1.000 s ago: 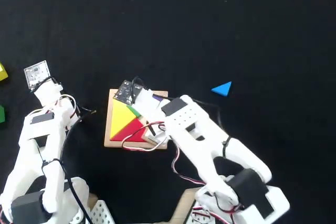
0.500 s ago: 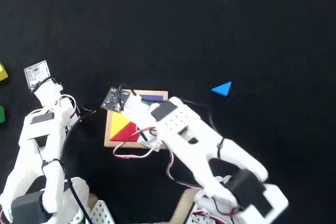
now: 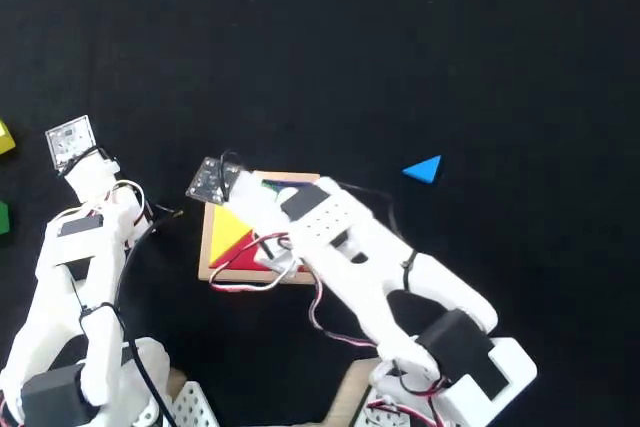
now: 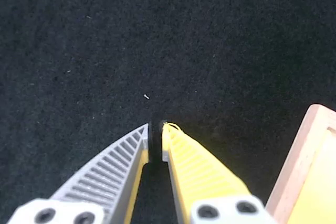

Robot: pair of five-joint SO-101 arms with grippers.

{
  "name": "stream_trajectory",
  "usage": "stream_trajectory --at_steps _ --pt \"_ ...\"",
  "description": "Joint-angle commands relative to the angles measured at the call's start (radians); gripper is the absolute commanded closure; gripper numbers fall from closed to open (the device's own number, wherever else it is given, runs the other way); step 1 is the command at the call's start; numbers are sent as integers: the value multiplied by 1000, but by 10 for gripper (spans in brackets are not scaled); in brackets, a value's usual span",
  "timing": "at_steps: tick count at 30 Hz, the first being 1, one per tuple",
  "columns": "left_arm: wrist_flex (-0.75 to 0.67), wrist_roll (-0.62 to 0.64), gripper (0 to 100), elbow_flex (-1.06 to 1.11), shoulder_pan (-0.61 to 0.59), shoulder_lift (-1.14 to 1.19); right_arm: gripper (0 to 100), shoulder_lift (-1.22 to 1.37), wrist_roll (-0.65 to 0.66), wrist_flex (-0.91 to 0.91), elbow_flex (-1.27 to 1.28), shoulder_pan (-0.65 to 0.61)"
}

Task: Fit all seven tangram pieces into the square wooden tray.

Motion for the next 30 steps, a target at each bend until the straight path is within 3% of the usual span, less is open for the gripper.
stream_trajectory --at_steps 1,9,17,30 --pt "-15 -8 937 -16 1 -20 988 2 -5 -21 -48 52" --pt "-15 -8 937 -16 1 -20 988 -7 -60 -71 -50 46" --pt "-15 -8 937 -16 1 -20 988 -116 -57 61 -133 -38" --pt "-14 -8 937 -15 1 -20 988 151 -66 118 -242 -43"
